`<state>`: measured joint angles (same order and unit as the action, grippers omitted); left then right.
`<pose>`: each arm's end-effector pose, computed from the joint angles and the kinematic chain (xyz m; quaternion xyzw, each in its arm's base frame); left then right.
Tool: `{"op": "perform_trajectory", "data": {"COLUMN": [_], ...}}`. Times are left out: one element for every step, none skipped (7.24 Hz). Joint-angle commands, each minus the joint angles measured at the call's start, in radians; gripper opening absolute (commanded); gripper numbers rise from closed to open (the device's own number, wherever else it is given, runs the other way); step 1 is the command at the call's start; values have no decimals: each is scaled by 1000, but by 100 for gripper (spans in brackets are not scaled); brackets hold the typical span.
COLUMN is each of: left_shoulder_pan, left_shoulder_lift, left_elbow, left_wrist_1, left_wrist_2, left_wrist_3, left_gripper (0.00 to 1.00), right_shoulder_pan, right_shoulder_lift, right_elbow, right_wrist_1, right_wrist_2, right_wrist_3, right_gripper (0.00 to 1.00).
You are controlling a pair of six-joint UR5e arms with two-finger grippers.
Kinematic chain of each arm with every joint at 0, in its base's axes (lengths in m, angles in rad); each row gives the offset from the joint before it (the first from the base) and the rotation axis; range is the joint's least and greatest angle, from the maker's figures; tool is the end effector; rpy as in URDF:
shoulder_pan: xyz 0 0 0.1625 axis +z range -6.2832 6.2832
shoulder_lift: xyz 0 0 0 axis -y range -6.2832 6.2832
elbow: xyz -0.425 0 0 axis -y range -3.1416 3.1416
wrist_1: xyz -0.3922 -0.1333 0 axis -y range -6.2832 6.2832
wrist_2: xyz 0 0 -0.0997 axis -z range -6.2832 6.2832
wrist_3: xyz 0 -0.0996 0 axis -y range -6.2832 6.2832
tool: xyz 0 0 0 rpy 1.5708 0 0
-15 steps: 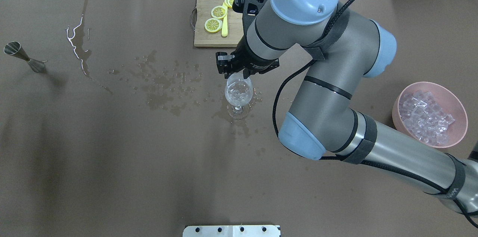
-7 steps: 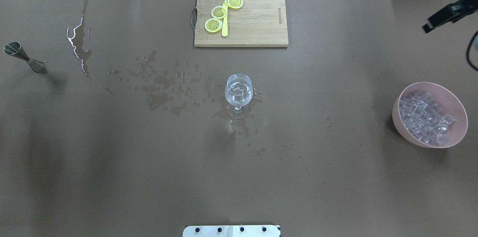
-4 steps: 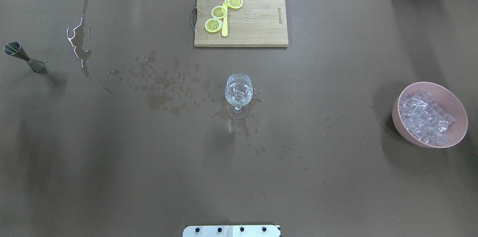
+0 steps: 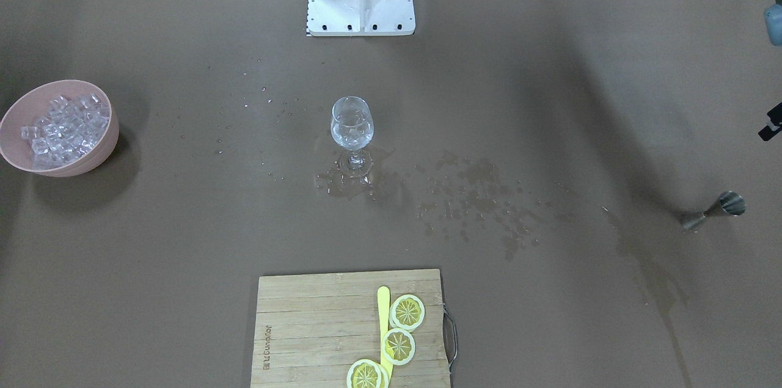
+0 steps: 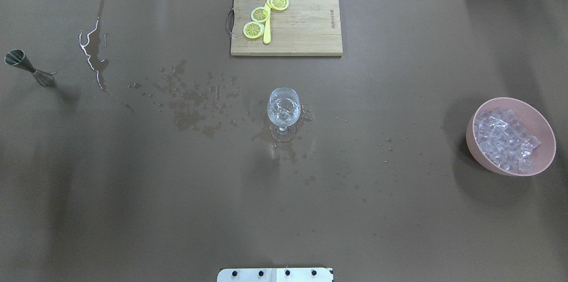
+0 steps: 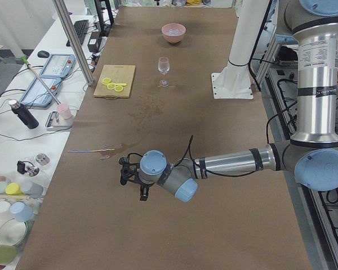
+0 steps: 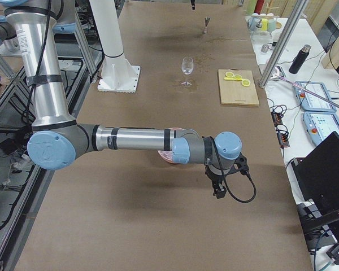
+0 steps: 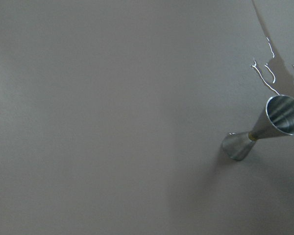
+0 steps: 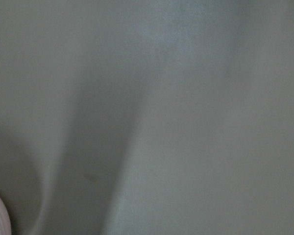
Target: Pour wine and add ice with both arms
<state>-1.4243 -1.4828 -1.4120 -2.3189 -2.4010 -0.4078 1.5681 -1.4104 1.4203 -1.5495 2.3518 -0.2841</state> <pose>0.0084 -0.4665 0.6927 0.1114 0.4379 -0.0163 0.8920 0.0617 -0.5621 0.6458 0.0677 -0.3748 -0.1380 0.9143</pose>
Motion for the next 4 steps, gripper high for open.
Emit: {"op": "perform_trajectory", "data": {"left_shoulder_pan": [-2,-5,-14,-18], "left_shoulder_lift": [36,33,29,54], "left_elbow": [-13,-62,-149,-232], "left_wrist_1": [93,180,323,376], "left_wrist_2": [-13,-15,-26,-17], "left_wrist_3": [217,240,251,365], "left_gripper": [99,99,99,99], "right_shoulder_pan": [0,1,1,1], "right_shoulder_lift": [-1,-5,-4,-11], "right_elbow": [-14,-8,-1,8], "right_wrist_1": [-1,-1,-4,-4], "right_wrist_2": [-12,-43,-45,-29], "right_wrist_3": [-12,-15,-15,-15], "right_gripper": [100,100,100,100]}}
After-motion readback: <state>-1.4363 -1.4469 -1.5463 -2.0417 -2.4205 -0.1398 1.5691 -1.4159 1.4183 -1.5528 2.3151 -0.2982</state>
